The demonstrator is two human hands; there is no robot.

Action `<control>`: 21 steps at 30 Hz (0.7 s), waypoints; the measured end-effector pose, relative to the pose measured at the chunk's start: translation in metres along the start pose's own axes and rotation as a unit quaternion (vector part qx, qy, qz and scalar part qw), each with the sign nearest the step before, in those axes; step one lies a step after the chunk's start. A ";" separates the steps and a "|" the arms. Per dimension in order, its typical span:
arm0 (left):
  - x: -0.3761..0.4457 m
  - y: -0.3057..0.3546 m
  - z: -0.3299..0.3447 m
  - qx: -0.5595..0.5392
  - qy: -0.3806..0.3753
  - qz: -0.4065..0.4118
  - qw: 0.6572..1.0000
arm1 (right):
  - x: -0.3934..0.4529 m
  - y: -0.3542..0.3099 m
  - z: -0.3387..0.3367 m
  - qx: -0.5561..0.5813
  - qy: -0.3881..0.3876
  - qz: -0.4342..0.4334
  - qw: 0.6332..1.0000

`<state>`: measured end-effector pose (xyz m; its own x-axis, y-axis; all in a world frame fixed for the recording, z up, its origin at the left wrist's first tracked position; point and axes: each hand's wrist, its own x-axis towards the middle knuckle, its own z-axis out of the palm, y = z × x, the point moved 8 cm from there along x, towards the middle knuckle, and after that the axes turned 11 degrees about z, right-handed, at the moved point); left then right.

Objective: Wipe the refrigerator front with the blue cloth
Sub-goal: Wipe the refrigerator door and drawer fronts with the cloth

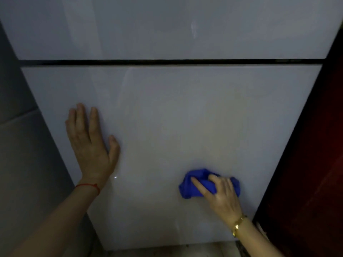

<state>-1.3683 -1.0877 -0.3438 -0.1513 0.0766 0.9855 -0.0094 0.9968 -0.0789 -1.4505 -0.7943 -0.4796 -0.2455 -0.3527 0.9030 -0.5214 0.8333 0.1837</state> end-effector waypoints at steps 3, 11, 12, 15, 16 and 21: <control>-0.001 0.000 0.000 -0.002 0.000 -0.003 1.000 | 0.005 0.030 -0.008 -0.009 -0.004 -0.004 1.000; 0.001 0.000 0.000 -0.002 0.007 -0.003 1.000 | 0.128 0.052 -0.059 0.081 0.130 0.205 0.967; 0.002 0.001 -0.001 0.001 0.007 -0.001 1.000 | 0.122 0.034 -0.048 0.103 0.069 0.183 0.975; 0.002 0.000 -0.002 0.005 0.005 0.001 1.000 | 0.068 -0.027 -0.024 0.029 0.022 -0.034 0.999; 0.002 -0.001 -0.002 0.003 0.004 -0.001 1.000 | 0.063 -0.029 -0.023 0.001 0.031 -0.080 0.996; 0.001 -0.006 -0.004 -0.015 -0.007 0.000 1.000 | 0.182 0.013 -0.078 0.225 0.161 0.204 0.939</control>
<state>-1.3646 -1.0932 -0.3421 -0.1653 0.0758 0.9833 0.0202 0.9971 -0.0735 -1.4381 -0.8142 -0.2825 -0.2777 0.1649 0.9464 -0.7476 0.5816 -0.3207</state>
